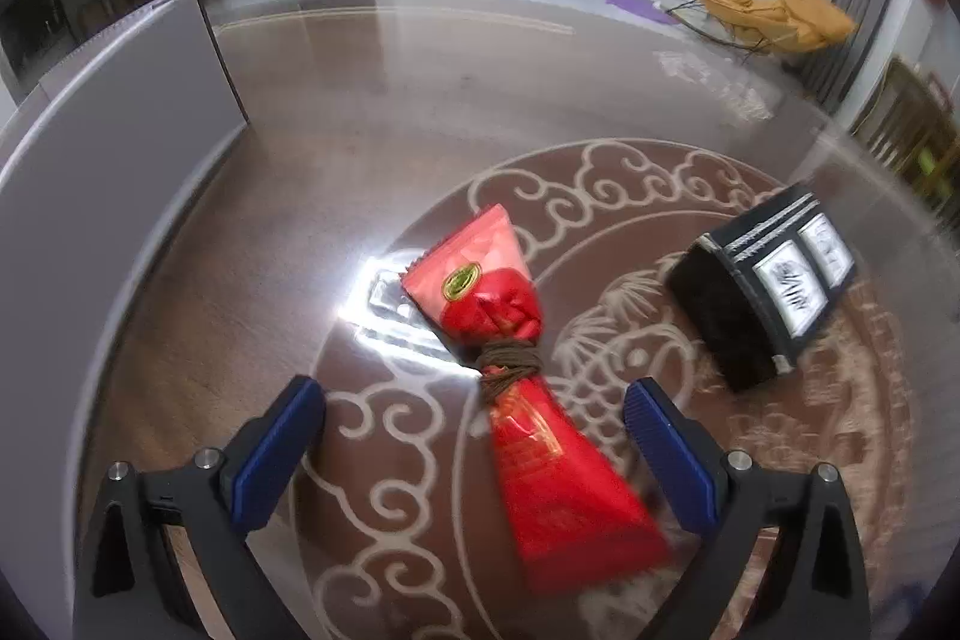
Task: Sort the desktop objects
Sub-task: 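Grasp the red wrapped snack packet by its tied neck with the left gripper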
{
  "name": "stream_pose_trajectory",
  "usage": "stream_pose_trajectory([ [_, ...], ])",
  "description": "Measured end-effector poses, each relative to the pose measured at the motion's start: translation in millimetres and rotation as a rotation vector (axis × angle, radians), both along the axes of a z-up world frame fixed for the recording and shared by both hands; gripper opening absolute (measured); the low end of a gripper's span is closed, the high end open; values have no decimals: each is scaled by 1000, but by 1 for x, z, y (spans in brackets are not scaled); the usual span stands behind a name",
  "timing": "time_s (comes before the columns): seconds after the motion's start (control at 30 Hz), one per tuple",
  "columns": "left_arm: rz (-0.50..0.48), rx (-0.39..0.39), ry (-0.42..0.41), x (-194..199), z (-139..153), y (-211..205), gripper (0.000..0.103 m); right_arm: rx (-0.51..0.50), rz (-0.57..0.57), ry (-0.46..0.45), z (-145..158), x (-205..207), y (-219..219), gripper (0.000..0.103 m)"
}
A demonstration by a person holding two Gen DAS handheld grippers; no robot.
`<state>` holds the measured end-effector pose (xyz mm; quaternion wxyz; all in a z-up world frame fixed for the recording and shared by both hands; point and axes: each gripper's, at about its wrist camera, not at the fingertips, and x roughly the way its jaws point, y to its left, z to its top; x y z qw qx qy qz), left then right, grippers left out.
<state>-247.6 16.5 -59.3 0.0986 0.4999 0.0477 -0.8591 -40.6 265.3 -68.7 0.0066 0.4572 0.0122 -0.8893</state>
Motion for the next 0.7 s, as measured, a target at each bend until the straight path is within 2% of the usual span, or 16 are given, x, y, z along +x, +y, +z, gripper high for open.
stream_pose_trajectory([
  [0.2, -45, 5, 34, 3, 0, -2, 103, 0, 0, 0, 0, 0, 0, 103],
  [0.63, -118, 2, 29, 4, 1, -5, 102, 0, -1, 1, 0, -1, 0, 103],
  [0.67, -119, -1, 43, 7, 3, -5, 87, 0, -1, 1, -1, -1, 0, 103],
  [0.7, -123, -6, 66, 12, 6, -4, 63, 0, -1, 1, -1, -1, 0, 103],
])
